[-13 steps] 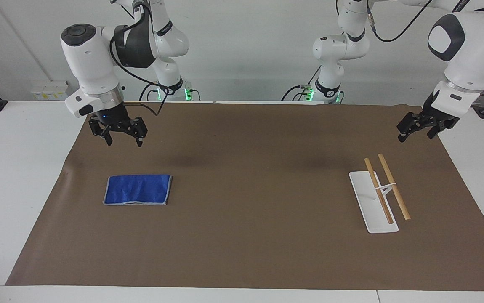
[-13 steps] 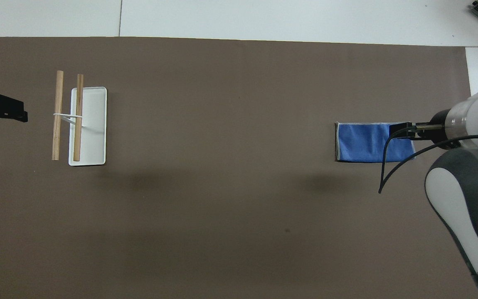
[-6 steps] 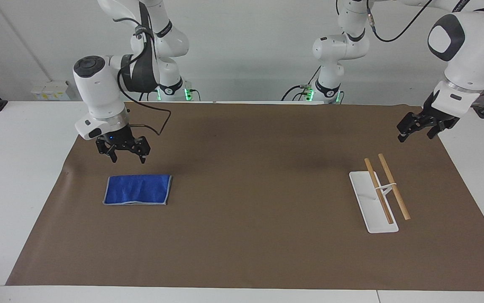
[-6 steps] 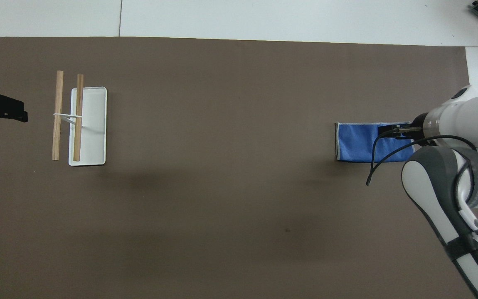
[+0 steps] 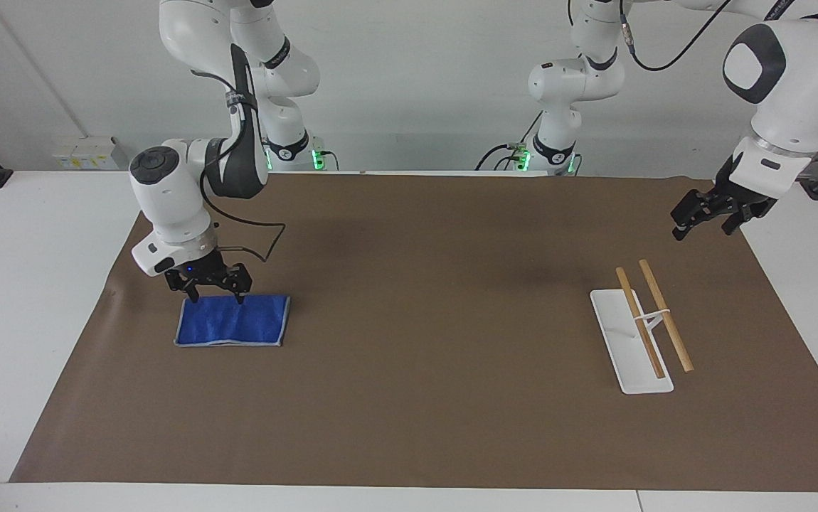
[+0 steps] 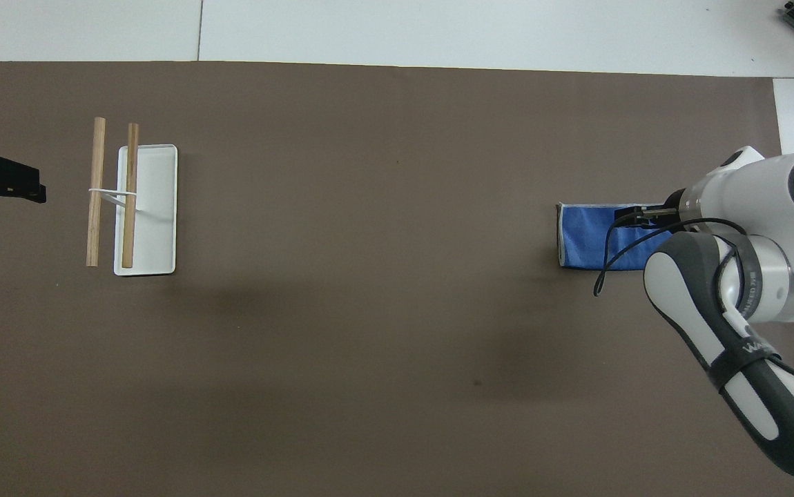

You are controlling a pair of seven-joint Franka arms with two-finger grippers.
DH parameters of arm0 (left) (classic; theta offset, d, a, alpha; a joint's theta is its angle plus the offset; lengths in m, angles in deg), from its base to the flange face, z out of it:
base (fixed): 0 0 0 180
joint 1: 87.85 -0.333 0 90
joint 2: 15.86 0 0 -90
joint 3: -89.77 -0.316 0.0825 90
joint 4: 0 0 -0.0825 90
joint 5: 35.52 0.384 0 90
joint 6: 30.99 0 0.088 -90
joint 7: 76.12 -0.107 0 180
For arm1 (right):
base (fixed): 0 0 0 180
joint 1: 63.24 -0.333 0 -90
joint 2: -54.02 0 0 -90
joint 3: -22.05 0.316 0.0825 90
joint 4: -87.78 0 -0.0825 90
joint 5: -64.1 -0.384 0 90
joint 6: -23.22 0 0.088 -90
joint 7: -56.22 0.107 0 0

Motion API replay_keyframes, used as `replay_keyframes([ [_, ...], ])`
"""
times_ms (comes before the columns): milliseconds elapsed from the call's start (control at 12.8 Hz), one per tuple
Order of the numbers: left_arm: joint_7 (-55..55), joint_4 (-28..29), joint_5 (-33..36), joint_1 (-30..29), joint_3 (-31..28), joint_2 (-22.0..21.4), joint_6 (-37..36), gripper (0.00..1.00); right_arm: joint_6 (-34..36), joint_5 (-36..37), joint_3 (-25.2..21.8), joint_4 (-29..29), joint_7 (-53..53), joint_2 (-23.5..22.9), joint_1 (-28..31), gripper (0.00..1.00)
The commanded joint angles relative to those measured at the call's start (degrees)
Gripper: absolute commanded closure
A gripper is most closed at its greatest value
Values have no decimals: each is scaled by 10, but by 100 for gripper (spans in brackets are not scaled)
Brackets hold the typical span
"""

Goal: Right arm passes towel to left arm to hang
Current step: 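Reach the right gripper down to the blue towel's edge nearest it, then close the right gripper on the towel edge and lift it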

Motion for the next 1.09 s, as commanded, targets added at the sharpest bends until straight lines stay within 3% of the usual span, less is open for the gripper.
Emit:
replay_keyframes([
  [0, 3, 19, -8, -6, 3, -16, 8, 0, -30, -7, 2, -13, -16, -10, 6, 0],
  [701, 3, 19, -8, -6, 3, -16, 8, 0, -94, -6, 3, -12, -48, -89, 23, 0],
  [1013, 3, 19, -8, -6, 3, -16, 9, 0, -94, -6, 4, -13, -47, -94, 18, 0],
])
